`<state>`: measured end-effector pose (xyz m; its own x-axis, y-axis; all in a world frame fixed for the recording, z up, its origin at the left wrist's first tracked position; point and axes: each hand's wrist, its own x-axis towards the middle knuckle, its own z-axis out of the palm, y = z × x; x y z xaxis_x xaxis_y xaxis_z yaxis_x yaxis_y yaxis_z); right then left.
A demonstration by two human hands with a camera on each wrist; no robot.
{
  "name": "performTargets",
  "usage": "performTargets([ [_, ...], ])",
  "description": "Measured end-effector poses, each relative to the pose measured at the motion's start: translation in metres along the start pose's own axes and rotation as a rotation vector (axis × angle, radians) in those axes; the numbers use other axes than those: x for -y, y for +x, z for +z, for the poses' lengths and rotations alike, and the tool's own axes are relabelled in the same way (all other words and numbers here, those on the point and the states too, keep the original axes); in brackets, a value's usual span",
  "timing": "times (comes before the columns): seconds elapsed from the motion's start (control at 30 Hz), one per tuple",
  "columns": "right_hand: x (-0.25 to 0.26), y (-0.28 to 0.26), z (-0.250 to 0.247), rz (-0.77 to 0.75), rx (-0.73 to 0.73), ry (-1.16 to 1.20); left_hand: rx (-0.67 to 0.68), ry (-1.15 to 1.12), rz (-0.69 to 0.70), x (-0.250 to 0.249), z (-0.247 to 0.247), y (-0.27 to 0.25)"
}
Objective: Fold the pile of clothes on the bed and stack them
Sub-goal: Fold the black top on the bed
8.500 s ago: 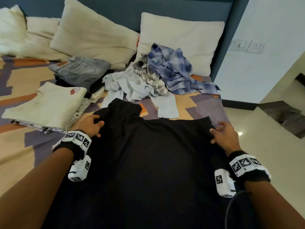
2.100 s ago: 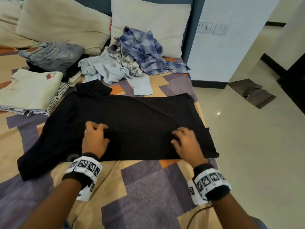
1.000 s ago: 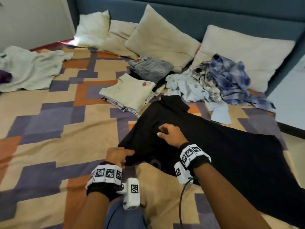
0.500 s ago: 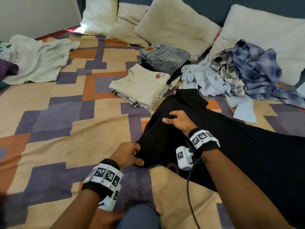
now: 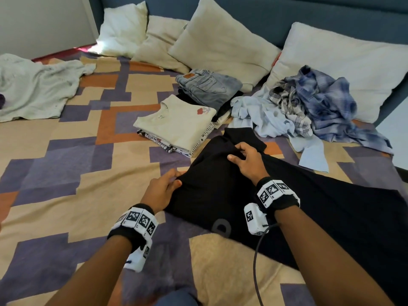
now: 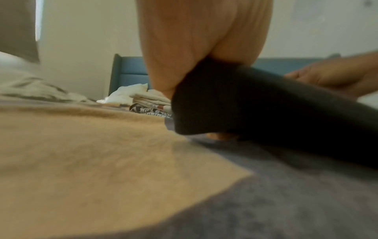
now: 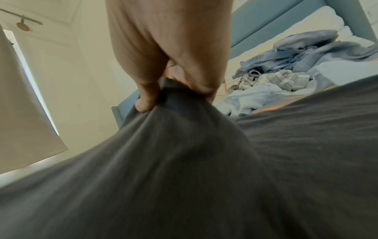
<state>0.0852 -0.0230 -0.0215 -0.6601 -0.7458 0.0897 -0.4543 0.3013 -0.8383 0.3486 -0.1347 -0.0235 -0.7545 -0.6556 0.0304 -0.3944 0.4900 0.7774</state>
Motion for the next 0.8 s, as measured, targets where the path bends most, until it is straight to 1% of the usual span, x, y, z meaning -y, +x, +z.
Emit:
performTargets([
  [0.13,0.0,0.008,0.003,0.076,0.06,-0.032,0.117,0.092,-0.102,0.009,0.0,0.01],
  [0.2,0.0,0.008,0.009,0.15,0.131,-0.042,0.135,0.081,-0.138,0.013,0.0,0.006],
  [0.3,0.0,0.009,0.021,0.283,0.24,0.007,0.173,0.052,-0.19,0.018,-0.006,-0.006],
  [0.37,0.0,0.013,0.029,0.336,0.253,-0.025,0.202,0.0,-0.225,0.022,-0.008,-0.015],
  [0.43,0.001,0.016,0.034,0.367,0.231,-0.094,0.175,-0.025,-0.25,0.029,-0.004,-0.017],
  [0.47,0.006,0.016,0.034,0.367,0.21,-0.11,0.144,-0.033,-0.275,0.034,-0.002,-0.016],
  [0.53,0.018,0.013,0.032,0.328,0.145,-0.067,0.087,-0.081,-0.344,0.042,0.003,-0.012],
  [0.63,0.025,0.006,0.025,0.199,0.078,0.032,0.014,-0.129,-0.431,0.047,0.008,-0.006],
  [0.7,0.021,-0.003,0.019,0.149,0.107,0.009,-0.013,-0.144,-0.463,0.047,0.01,-0.002],
  [0.8,-0.007,-0.014,0.012,0.177,0.163,-0.1,-0.049,-0.097,-0.498,0.042,0.012,0.002],
])
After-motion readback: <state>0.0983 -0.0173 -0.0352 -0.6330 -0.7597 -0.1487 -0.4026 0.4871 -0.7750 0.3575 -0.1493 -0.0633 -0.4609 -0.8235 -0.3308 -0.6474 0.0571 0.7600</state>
